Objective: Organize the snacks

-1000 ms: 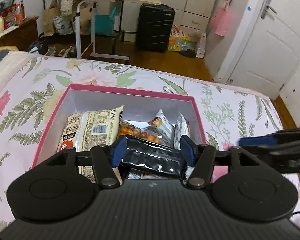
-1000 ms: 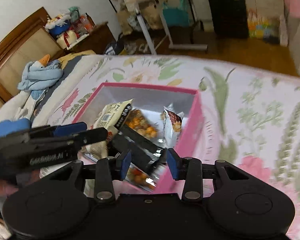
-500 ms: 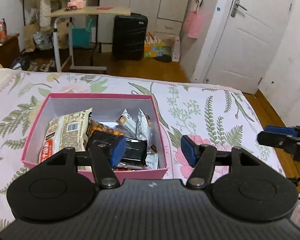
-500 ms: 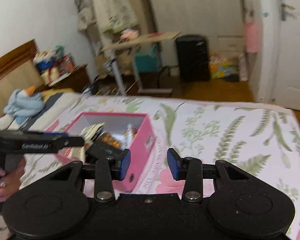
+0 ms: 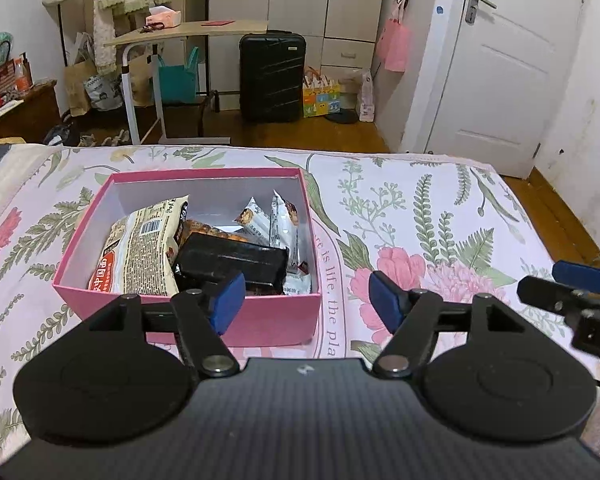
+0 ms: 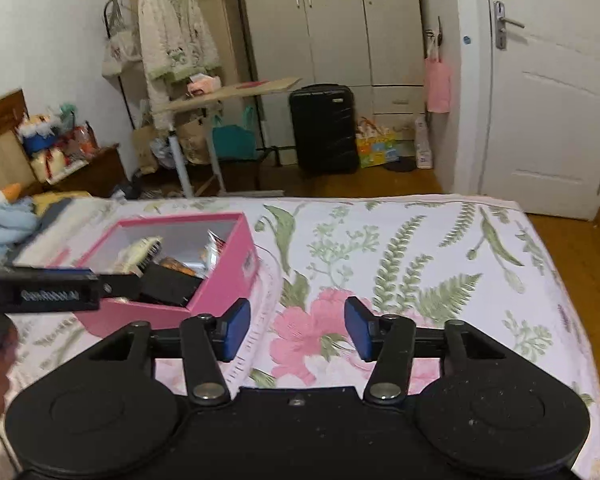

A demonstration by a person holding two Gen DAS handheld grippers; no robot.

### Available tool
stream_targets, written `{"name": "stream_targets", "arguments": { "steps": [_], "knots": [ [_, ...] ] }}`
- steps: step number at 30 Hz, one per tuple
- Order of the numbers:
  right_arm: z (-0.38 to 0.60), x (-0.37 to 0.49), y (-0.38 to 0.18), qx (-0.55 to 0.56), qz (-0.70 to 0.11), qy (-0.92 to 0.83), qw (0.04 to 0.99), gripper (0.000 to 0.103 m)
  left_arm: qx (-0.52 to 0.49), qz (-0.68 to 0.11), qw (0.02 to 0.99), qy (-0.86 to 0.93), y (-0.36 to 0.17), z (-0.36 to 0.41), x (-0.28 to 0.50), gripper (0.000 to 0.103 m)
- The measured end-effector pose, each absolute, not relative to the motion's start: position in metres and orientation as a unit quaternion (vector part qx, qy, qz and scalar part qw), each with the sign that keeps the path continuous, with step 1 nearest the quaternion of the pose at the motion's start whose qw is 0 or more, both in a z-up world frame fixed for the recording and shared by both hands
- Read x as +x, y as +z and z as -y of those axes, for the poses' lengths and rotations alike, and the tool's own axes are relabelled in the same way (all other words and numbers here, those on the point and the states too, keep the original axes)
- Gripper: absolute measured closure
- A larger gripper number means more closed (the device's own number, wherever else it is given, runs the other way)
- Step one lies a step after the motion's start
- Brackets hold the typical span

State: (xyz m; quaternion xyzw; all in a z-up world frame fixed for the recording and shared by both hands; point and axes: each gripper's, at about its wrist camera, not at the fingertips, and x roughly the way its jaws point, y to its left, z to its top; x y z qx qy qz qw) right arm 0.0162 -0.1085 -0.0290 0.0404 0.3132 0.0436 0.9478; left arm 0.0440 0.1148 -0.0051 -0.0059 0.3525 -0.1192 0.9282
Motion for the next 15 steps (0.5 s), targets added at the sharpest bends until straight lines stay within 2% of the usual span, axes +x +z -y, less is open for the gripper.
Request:
{"name": "stream_targets", "arguments": {
  "steps": [6, 9, 11, 12, 14, 15],
  "knots": [
    [0.112, 0.01, -0.036, 0.042, -0.324, 0.027, 0.945, 0.04, 0.0, -0.358, 0.926, -0.117, -0.01, -0.106, 0.036, 0.026],
    [0.112, 0.007, -0.036, 0.032, -0.322, 0.02, 0.946, 0.035, 0.002, -0.359, 0.926, -0.116, -0.011, -0.105, 0.033, 0.023],
    [0.112, 0.005, -0.036, 0.032, -0.32, 0.018, 0.947, 0.032, -0.002, -0.358, 0.927, -0.114, -0.012, -0.104, 0.032, 0.012],
    [0.112, 0.004, -0.036, 0.035, -0.321, 0.016, 0.946, 0.03, -0.003, -0.355, 0.928, -0.114, -0.012, -0.104, 0.03, 0.01],
    [0.112, 0.004, -0.038, 0.038, -0.328, 0.008, 0.944, 0.012, 0.006, -0.353, 0.929, -0.113, -0.012, -0.101, 0.028, 0.007],
    [0.111, 0.005, -0.039, 0.037, -0.329, 0.004, 0.944, 0.01, 0.01, -0.352, 0.929, -0.112, -0.012, -0.1, 0.028, 0.006]
  ]
}}
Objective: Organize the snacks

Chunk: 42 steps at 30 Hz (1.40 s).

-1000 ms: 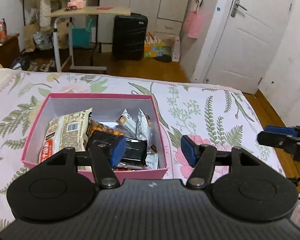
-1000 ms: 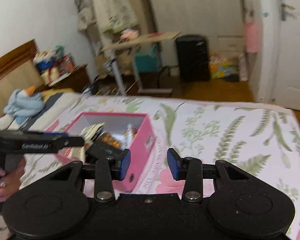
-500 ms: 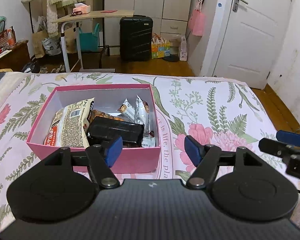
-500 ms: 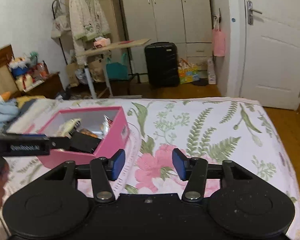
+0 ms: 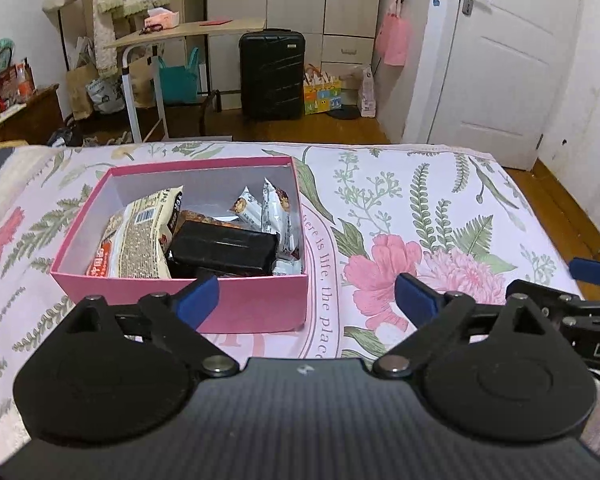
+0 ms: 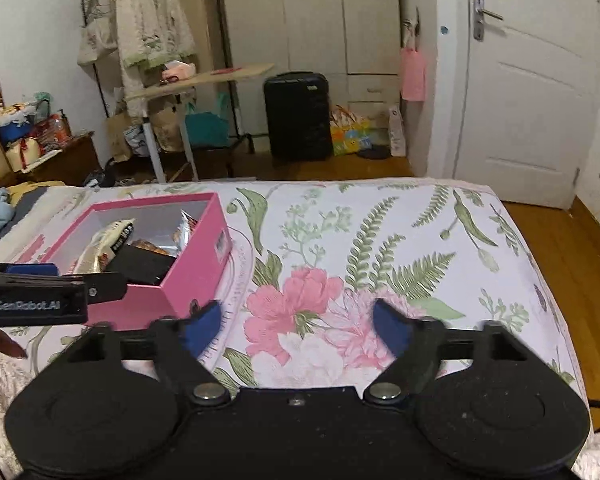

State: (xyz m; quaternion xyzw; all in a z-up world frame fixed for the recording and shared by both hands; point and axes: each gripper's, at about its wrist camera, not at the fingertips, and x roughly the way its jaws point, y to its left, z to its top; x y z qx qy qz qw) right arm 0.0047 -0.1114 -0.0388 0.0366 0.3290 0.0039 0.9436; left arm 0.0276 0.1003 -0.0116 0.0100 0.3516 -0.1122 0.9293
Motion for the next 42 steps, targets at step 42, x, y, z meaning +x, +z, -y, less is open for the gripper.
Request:
{"name": "stream_targets", "arguments": {
  "steps": [42],
  "knots": [
    [0.096, -0.025, -0.023, 0.012, -0.293, -0.049, 0.955, 0.007, 0.021, -0.346, 0.934, -0.087, 0.0, -0.102, 0.002, 0.004]
  ]
}}
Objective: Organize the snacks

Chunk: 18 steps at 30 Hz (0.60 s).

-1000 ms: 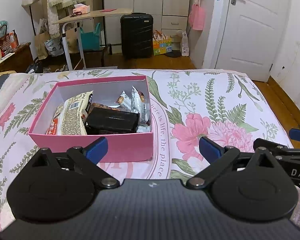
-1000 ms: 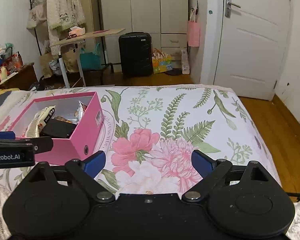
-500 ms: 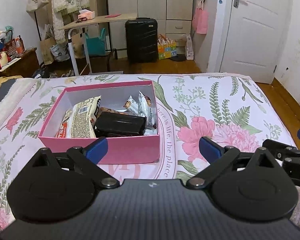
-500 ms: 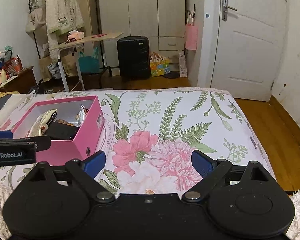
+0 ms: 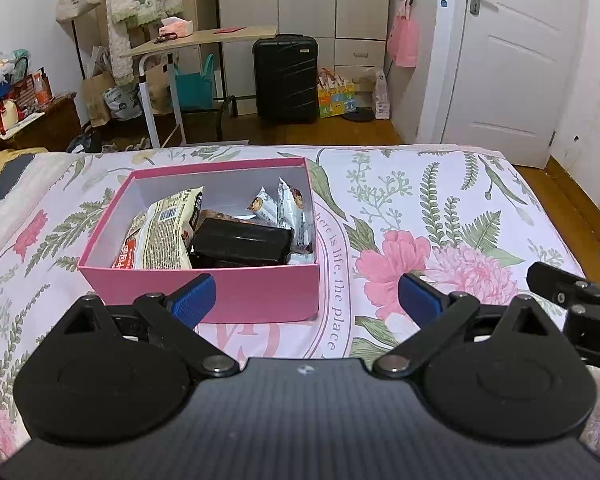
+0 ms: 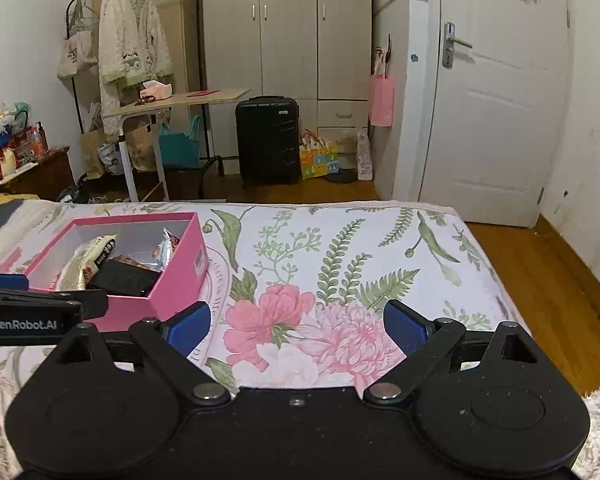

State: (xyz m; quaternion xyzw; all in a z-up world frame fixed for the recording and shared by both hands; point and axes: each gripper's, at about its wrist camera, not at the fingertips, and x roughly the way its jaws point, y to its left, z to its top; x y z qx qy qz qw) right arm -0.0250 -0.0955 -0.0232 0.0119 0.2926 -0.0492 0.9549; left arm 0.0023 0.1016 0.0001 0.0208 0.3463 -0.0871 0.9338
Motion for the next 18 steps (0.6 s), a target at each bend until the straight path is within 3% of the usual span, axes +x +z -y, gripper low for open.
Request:
{"name": "stream_targets", "arguments": {
  "steps": [18],
  "knots": [
    [0.0947, -0.0244, -0.0254, 0.018, -0.301, -0.06, 0.952, 0.007, 0.021, -0.34, 0.938, -0.06, -0.0021, -0.1015, 0.0002, 0.004]
  ]
}}
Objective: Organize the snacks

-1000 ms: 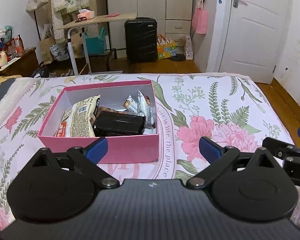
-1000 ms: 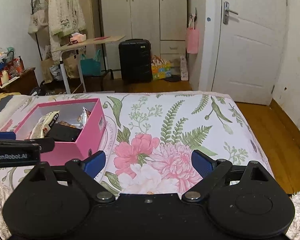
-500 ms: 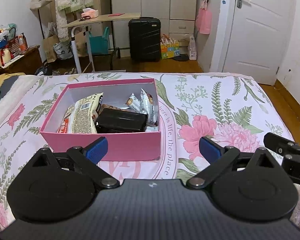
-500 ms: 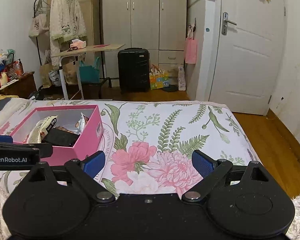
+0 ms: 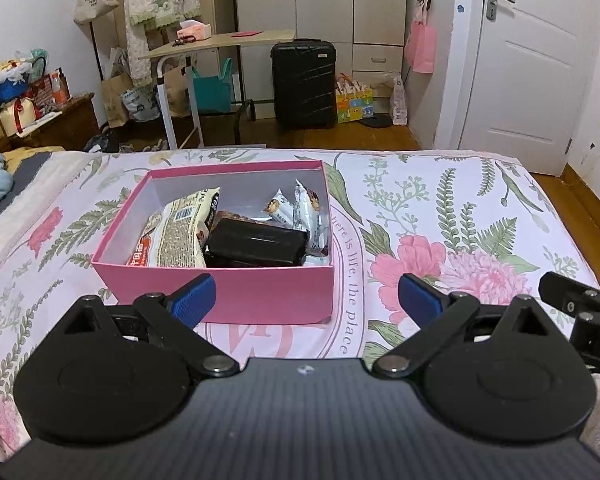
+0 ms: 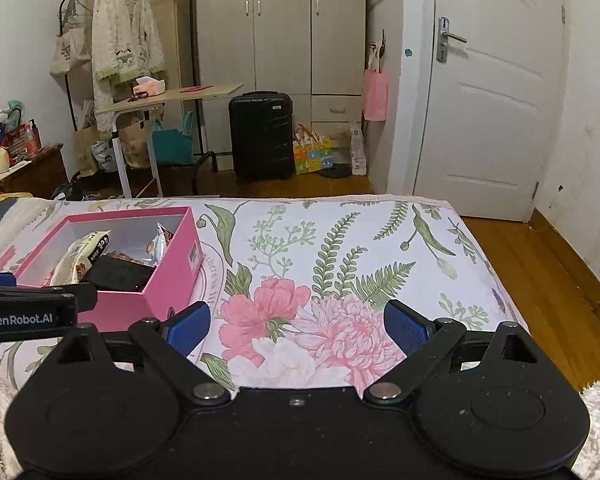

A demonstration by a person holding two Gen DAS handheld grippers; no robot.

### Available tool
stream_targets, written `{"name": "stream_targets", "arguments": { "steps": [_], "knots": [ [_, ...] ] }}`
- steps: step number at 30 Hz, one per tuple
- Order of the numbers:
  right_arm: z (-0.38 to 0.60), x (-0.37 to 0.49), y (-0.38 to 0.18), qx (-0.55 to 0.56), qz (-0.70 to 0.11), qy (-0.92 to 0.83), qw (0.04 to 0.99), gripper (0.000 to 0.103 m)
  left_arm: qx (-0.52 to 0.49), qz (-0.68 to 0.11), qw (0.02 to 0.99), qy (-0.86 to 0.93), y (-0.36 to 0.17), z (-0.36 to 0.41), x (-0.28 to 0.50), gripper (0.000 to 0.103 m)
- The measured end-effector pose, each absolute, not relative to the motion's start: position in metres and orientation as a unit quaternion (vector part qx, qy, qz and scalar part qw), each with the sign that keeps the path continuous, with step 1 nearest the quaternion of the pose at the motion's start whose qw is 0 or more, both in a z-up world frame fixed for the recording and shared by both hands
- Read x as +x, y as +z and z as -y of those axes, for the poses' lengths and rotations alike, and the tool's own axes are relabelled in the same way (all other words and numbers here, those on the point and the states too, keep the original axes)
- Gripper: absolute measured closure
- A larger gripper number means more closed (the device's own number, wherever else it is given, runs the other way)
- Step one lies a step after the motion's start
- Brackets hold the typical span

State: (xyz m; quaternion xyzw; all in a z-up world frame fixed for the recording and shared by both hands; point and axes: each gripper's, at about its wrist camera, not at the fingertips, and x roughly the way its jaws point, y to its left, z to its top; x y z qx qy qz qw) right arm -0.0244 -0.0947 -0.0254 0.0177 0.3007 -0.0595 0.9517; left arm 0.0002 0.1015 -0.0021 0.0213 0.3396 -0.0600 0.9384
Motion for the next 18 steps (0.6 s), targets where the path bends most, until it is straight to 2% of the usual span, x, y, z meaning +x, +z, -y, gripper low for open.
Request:
{"name": "stream_targets", "arguments": {
  "steps": [18],
  "knots": [
    [0.0967, -0.0212, -0.0284, 0.019, -0.311, -0.064, 0.948, 0.007, 0.017, -0.349, 0.936, -0.049, -0.0052, -0.1037, 0.0011, 0.004]
  ]
}}
